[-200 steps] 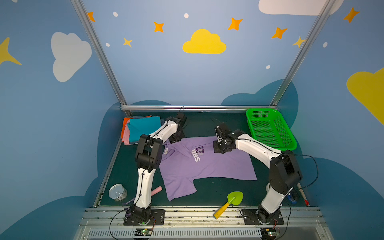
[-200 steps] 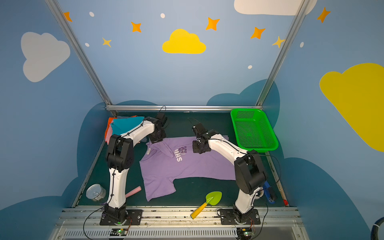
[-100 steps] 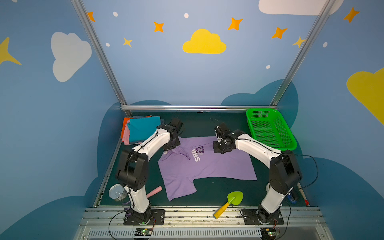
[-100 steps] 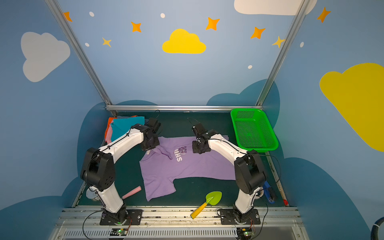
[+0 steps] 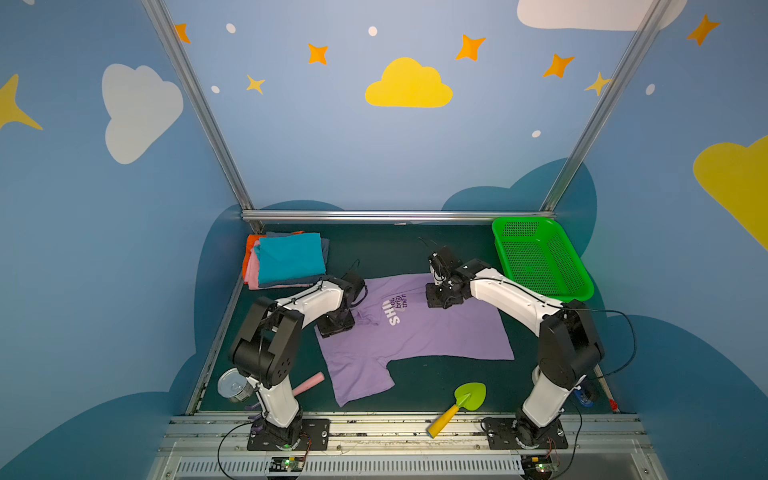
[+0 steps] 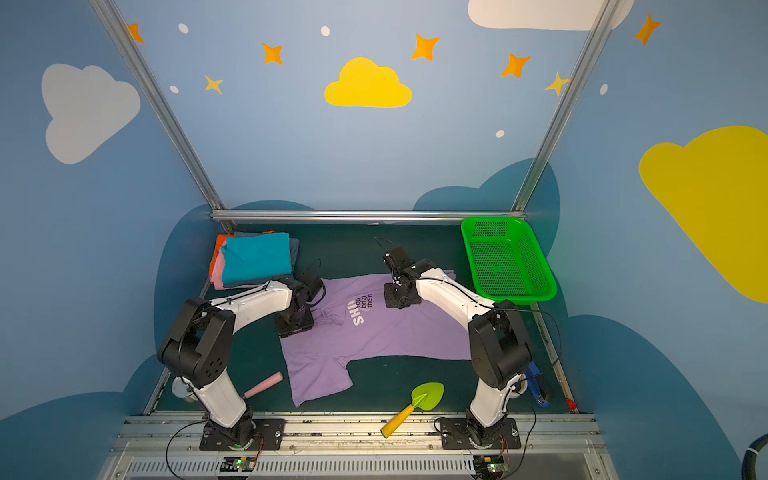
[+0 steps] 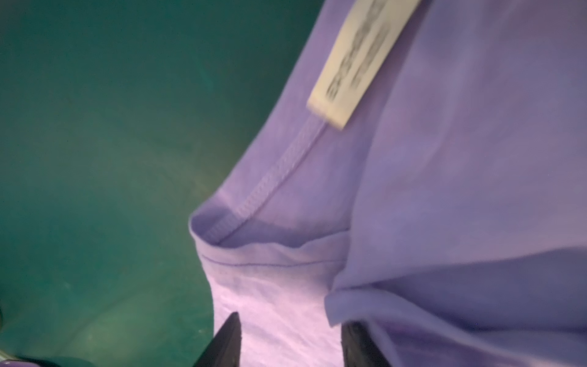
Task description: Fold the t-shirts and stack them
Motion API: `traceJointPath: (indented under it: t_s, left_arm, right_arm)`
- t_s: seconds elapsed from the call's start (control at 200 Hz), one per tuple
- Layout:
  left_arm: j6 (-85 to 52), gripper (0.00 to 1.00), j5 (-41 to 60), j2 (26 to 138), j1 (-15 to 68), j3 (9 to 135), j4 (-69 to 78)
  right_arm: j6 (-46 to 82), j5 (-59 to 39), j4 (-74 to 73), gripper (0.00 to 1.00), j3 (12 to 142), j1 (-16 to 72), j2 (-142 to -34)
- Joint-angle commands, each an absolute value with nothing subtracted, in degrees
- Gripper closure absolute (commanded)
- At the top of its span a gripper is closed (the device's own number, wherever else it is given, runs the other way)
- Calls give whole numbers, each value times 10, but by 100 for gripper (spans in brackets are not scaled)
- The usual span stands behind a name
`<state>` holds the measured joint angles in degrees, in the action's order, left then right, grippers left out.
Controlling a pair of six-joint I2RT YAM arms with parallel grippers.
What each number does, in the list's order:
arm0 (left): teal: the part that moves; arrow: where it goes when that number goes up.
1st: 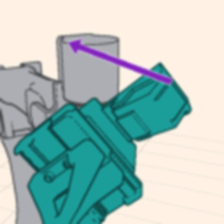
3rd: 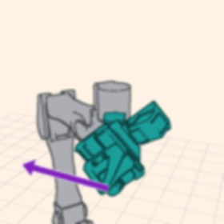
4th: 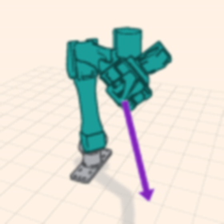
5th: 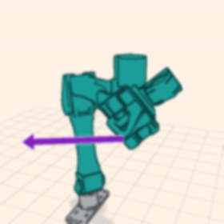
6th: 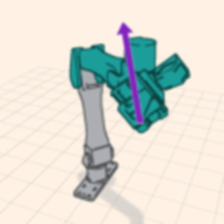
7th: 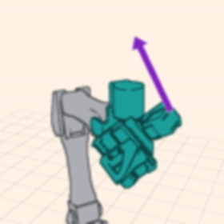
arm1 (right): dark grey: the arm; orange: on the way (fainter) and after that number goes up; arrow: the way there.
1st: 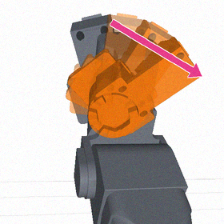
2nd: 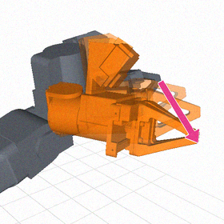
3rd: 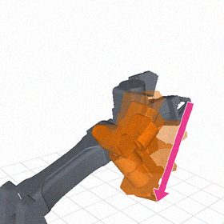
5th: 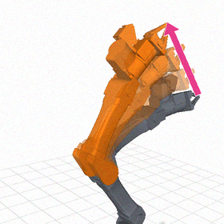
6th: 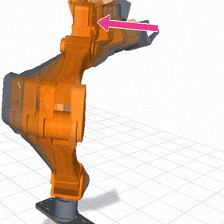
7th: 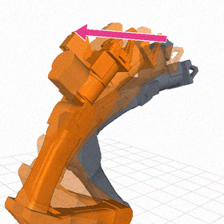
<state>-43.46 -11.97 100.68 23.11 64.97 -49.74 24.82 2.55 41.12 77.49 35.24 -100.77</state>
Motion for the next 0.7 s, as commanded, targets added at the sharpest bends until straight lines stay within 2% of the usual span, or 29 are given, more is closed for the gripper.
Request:
traceJointPath:
  t_s: [0.0, 0.135, 0.225, 0.33, 0.451, 0.571, 0.691]
  left_arm:
    - [-426, 46, -163, 977, 224, 723, -517]
    - [-412, 49, -172, 1001, 223, 814, -520]
    - [-407, 63, -158, 1039, 223, 856, -529]
    - [-411, 74, -138, 1067, 228, 854, -519]
    - [-421, 78, -112, 1081, 226, 814, -494]
    - [-426, 77, -107, 1076, 223, 776, -482]
    - [-425, 73, -110, 1074, 216, 748, -469]
  right_arm:
    - [236, 35, 425, 93, 799, 334, -1009]
    - [222, 32, 441, 94, 855, 317, -1059]
    - [216, 13, 462, 100, 904, 320, -1095]
    - [212, -33, 456, 100, 934, 340, -1119]
    - [219, -121, 429, 100, 946, 370, -1147]
    - [232, -185, 419, 100, 961, 408, -1185]
    - [252, -228, 415, 90, 972, 445, -1220]
